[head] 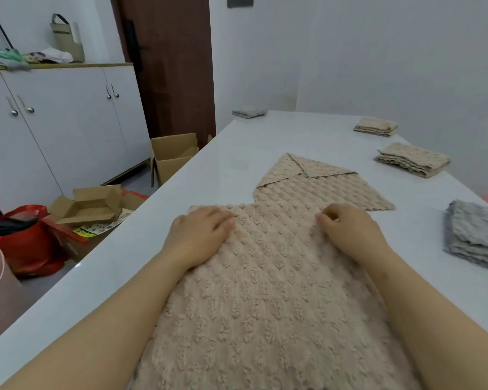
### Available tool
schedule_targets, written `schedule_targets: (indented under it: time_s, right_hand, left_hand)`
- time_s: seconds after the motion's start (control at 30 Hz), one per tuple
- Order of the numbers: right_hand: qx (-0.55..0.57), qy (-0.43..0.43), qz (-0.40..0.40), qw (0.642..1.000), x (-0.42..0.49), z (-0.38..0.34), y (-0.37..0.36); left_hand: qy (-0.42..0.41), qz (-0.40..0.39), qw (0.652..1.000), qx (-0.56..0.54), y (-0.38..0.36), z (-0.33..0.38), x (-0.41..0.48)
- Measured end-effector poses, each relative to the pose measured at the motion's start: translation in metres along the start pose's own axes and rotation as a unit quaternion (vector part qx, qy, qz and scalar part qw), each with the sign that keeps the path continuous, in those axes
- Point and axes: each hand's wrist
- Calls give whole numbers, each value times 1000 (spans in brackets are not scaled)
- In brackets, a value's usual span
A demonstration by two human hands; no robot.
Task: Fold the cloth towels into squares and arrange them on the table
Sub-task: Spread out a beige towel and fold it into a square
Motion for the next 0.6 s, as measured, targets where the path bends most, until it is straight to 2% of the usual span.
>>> schedule_targets:
  time_s: [0.07,0.17,0.23,0.43,0.53,0.6]
  right_hand:
    - [-47,-5,20,999,0,4,-8]
    - [-77,9,-16,997,0,7,-14]
    - [-79,20,-24,996,0,7,-13]
    - [-69,23,-58,996,2,3,-11]
    - [-51,19,-32,998,3,2,-7]
    - [-52,19,-3,998,4,2,-4]
  left_hand:
    - [43,35,998,2,-2,-5,6]
    - [88,-6,993,75,-9,-7,11]
    - [94,8,993,73,-11,-7,12]
    - [93,85,992,-16,-6,-8,13]
    - [94,121,980,-128,-2,-9,18]
    - [82,128,976,-157,-1,-10,22]
Point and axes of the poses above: each hand's wrist, its own x-axis towards the middle knuckle, its own y-axis out of the back of the hand, z = x × y, and after that the axes turned 14 degrees about z, right-handed
